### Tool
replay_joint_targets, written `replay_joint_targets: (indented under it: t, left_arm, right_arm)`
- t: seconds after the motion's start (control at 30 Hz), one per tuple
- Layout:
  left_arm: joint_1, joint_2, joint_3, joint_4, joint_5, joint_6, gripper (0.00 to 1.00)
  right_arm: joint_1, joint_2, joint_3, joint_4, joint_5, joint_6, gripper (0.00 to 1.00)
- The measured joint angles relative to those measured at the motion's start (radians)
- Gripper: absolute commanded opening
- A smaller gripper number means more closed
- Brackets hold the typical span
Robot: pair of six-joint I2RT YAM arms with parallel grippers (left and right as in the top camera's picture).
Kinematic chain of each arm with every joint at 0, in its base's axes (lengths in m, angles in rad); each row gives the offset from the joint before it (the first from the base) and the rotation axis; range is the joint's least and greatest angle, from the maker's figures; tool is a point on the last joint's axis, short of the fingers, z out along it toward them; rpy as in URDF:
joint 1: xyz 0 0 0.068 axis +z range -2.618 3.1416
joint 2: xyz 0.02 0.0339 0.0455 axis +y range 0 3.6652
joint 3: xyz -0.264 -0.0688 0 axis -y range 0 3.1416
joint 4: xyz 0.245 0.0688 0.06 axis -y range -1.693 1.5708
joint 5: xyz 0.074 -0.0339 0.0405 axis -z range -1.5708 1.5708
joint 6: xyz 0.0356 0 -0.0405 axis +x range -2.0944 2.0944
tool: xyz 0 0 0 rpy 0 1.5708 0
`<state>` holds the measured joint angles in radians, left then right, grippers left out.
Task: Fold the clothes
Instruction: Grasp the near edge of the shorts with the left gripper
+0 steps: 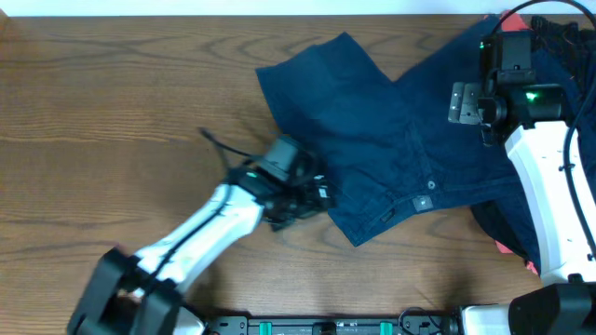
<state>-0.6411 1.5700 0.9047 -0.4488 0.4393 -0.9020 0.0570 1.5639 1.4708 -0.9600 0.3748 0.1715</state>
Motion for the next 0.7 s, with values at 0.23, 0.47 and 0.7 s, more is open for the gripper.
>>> replay_joint_targets:
  t: [0.23,0.47,0.7]
  left_arm:
    - [-0.138,0.158,-0.001,0.191,-0.001,-0.221,0.95]
    - [-0.206,0.217,0.001,0.323,-0.003,-0.325,0.28]
    - [-0.187,0.229,0.0,0.295,-0.026,-0.3,0.06]
  right_arm:
    - [0.0,0.0,0.0,-0.016,-0.003,0.001,0.95]
    - [0.0,0.0,0.0,-0.024,-0.004,0.002,0.94]
    - [0.0,0.0,0.0,-0.04,-0.004,0.002,0.94]
